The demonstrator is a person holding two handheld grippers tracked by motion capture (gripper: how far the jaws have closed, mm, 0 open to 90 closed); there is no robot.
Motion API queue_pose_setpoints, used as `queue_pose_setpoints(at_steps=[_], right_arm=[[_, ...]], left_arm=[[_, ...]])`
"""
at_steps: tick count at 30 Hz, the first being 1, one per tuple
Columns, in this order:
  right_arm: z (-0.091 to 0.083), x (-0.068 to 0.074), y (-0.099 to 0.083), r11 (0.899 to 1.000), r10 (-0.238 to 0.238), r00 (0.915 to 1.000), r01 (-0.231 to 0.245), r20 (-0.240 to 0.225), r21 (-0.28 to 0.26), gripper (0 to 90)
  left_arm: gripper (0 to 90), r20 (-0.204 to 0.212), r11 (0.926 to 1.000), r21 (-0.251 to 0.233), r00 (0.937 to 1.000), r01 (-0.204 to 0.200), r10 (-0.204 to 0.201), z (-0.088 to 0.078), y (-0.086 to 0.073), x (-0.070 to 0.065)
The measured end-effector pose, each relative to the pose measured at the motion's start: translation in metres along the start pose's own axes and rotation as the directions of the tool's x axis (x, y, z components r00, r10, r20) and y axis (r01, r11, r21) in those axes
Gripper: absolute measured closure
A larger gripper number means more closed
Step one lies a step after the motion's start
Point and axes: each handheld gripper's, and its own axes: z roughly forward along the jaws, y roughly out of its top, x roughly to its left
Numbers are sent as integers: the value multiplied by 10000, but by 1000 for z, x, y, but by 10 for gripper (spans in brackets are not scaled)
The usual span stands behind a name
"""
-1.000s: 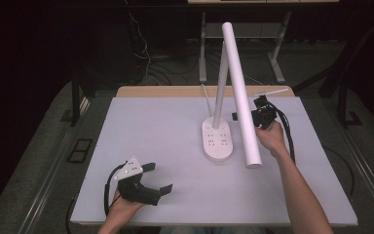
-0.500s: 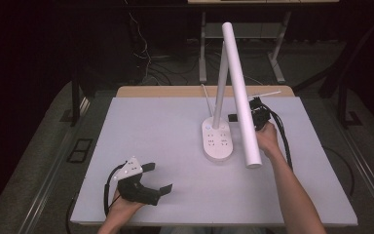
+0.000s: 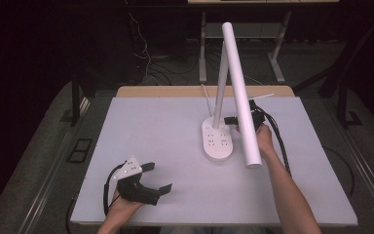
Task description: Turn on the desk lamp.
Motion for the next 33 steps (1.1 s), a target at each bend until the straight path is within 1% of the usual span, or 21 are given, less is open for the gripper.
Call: queue_pose_setpoints(at_steps=[3,4,8,12,15,19,21,24,25,27,30,33], right_arm=[[4,-1,-1,9999,31,10000,-31,-11,110,891],[5,-1,-2,10000,-22,10000,22,-11,97,891],[11,-2,-3,9998,100,9999,-100,-24,144,891],[17,-6,-6,9994,273,9996,-273,-11,219,891],[20,-8,-8,9992,401,9990,-401,-214,35,892],[21,-10,-10,9983,573,9978,-577,-336,-105,893],[21,-11,-12,9979,615,9974,-622,-383,-177,894],[21,-9,-15,9976,573,9979,-584,-285,-376,895],[21,-8,-16,9979,481,9986,-491,-232,-417,895],[21,-8,-16,9976,492,9986,-502,-214,-484,895],[20,-7,-16,9978,488,9986,-496,-190,-450,894],[20,-7,-15,9975,593,9981,-599,-173,-377,892]], left_arm=[[0,9,10000,9,10000,-22,22,0,0,0],[0,13,10000,7,10000,-21,21,0,0,0],[0,14,10000,8,10000,-19,19,0,0,0],[0,10,10000,8,10000,-18,18,-1,0,0],[0,10,10000,8,10000,3,-3,-1,0,0],[0,13,10000,44,10000,44,-44,-1,-1,-1],[0,17,10000,63,10000,-1,0,-2,-1,-1],[0,31,10000,45,10000,-20,20,-2,-1,-1],[0,20,10000,50,10000,-12,11,-2,-1,-1],[0,40,10000,40,10000,-2,2,-2,-1,-1],[0,52,10000,48,10000,-22,22,-2,-1,-1],[0,37,10000,54,10000,12,-12,-1,-1,-1]])
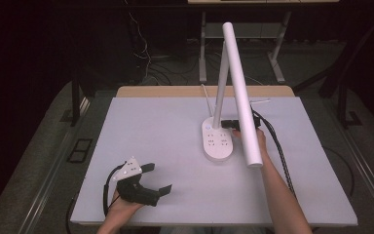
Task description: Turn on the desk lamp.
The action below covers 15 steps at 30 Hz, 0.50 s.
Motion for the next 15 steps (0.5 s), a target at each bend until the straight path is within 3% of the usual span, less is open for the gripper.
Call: queue_pose_setpoints(at_steps=[6,15], right_arm=[[-5,7,3,9992,-344,9987,337,386,195,891],[-32,12,10,9986,-533,9975,534,459,-18,891]], left_arm=[[0,17,10000,7,10000,14,-14,1,0,0],[0,46,10000,4,10000,-11,11,1,0,0]])
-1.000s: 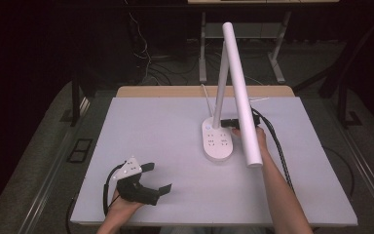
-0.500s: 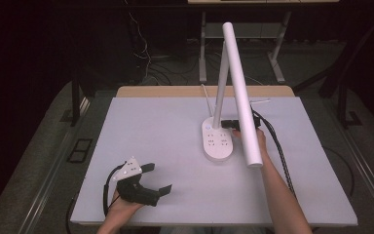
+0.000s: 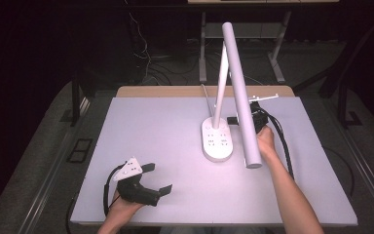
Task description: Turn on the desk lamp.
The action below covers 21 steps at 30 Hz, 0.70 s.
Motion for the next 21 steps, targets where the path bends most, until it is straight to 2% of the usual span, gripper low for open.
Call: queue_pose_setpoints(at_steps=[4,15,18,21], right_arm=[[-11,1,1,10000,-16,10000,15,94,65,891],[-40,13,3,9987,-517,9985,516,205,49,890],[-49,16,1,9987,-496,9986,497,168,-65,798],[-57,20,-2,9987,-465,9987,469,214,-182,647]], left_arm=[[0,16,10000,-49,10000,25,-25,0,0,0],[0,122,10000,-5,9999,-5,5,2,0,-1],[0,136,10000,1,9999,-23,23,2,1,-1],[0,138,10000,-24,9999,0,0,2,1,-2]])
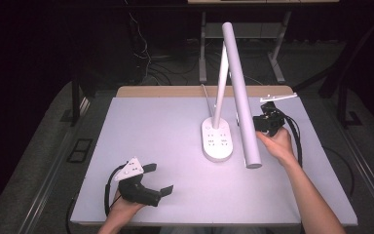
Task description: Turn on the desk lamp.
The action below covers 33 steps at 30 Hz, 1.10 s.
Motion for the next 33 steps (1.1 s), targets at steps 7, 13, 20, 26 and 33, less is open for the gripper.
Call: queue_pose_setpoints(at_steps=[7,13,20,26,33], right_arm=[[-22,11,-8,9998,-96,9999,97,60,-173,208],[-39,23,-21,9992,-277,9986,289,458,-268,0],[-55,34,-34,9987,-385,9989,393,257,-321,0],[-63,41,-48,9981,-410,9991,414,113,-458,0],[-72,44,-66,9981,-277,9996,274,-45,-558,0]], left_arm=[[0,-37,10000,0,10000,-32,32,0,0,0],[0,-47,10000,-4,10000,-39,39,0,0,0],[0,-76,10000,-26,10000,-26,26,0,0,-1],[0,-86,10000,-66,10000,-8,8,-1,0,0],[0,-71,10000,-41,10000,-21,20,0,0,-1]])
